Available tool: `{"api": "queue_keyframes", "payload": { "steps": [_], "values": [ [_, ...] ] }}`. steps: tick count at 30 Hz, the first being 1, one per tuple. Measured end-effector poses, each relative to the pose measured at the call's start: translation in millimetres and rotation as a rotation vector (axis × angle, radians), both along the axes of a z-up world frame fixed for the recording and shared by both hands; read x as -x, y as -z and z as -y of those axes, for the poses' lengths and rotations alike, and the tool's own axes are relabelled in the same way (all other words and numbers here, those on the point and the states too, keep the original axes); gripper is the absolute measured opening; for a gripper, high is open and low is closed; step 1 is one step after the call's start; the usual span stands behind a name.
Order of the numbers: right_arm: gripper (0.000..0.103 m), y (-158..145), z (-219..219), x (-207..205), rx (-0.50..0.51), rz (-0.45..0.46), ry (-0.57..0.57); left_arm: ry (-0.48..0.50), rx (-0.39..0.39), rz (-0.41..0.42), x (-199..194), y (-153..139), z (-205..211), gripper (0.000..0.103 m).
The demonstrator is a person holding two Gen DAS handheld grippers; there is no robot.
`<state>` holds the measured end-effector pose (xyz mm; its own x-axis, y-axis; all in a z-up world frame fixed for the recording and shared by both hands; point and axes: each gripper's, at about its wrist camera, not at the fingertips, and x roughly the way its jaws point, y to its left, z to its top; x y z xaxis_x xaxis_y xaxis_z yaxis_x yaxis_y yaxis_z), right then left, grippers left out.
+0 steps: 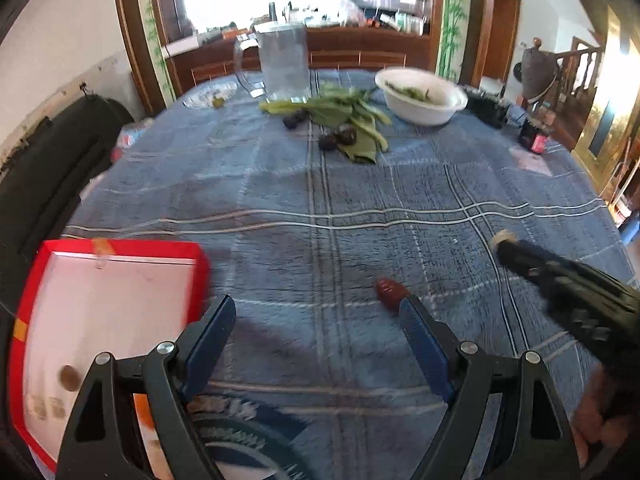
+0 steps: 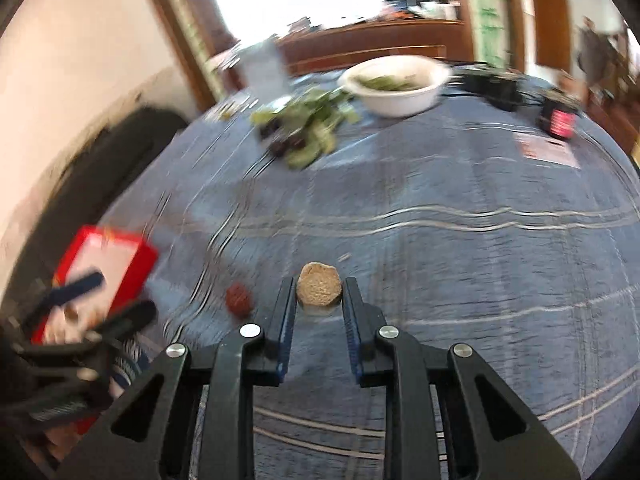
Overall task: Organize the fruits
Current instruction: 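Grasp the white ball with the right tool while the left tool grasps the red date, then carry the white ball and red date into the tray and open both tools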
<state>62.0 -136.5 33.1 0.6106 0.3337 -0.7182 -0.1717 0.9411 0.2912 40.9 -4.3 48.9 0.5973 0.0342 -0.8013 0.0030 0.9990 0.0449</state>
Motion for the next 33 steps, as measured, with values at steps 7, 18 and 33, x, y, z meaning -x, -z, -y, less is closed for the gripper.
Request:
{"api": "queue_keyframes", "payload": {
  "steps": [7,18,33],
  "values": [
    [0.025,-5.5,17.2,-1.2,-0.071,-0.010,0.064,-0.019,-0.001,-0.017,-14.6,21.6,22.5,0.083],
    [0.025,-1.4,10.4,-2.5,-0.075,-0.026,0.051,0.030,0.019,0.001,-19.5,37.8,25.7,0.017],
    [0.025,-0.4,-14.3,11.1,-0.016,0.020,-0.037,0.058,0.096,0.128,57.2,-14.4,-22.9,0.017]
  ]
}}
